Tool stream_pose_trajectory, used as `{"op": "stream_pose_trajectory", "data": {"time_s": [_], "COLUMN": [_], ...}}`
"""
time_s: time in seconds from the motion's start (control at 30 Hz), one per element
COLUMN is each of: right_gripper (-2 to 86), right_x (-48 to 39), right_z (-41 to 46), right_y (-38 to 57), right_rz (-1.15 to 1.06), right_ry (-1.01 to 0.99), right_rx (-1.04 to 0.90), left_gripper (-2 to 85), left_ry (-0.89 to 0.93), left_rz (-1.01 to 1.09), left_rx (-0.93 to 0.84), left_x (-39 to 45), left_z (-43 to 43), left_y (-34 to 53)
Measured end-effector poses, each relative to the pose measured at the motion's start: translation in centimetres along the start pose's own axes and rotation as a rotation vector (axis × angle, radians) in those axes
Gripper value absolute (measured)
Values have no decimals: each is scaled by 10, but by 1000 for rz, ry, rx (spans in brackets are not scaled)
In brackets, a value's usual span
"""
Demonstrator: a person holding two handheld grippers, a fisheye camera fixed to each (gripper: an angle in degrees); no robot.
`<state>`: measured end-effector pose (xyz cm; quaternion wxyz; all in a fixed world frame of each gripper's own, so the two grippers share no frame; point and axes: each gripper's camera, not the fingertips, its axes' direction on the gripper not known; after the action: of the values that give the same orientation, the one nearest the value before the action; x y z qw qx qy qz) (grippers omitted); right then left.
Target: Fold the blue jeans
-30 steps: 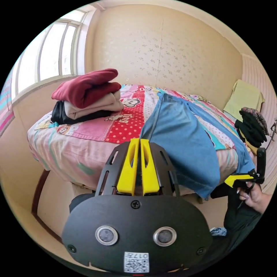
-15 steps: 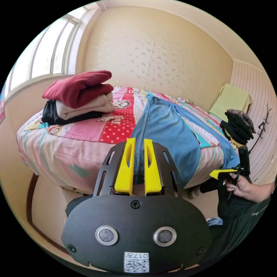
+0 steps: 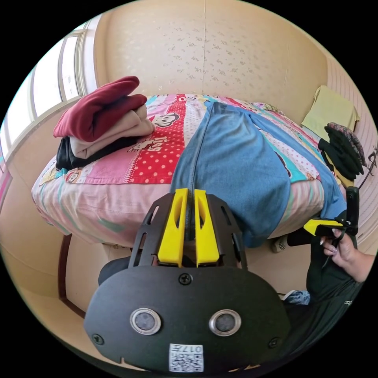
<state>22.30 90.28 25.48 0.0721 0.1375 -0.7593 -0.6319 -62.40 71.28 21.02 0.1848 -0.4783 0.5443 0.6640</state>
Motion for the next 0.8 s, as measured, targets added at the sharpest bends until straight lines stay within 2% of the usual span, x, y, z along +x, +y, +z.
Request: {"op": "stream_pose_trajectory", "data": {"time_s": [0.3,0.57,0.8], "right_gripper": [65,95,104], "right_x": [-20,-22,-24], "right_z": [28,64,77], "right_y": [-23,-30,-23], "right_rz": [-122,-132,-143], "right_ry": [109,137,195], "right_rx": [-39,-99,-88], "left_gripper": [2,-1,-1], "left_ry": [-20,97,45], "left_rz": [-39,-100,-10], "left_rx": [53,157,133], "left_x": [17,19,34], "left_z": [-10,-51,-92], "left_y": [17,26,2]}}
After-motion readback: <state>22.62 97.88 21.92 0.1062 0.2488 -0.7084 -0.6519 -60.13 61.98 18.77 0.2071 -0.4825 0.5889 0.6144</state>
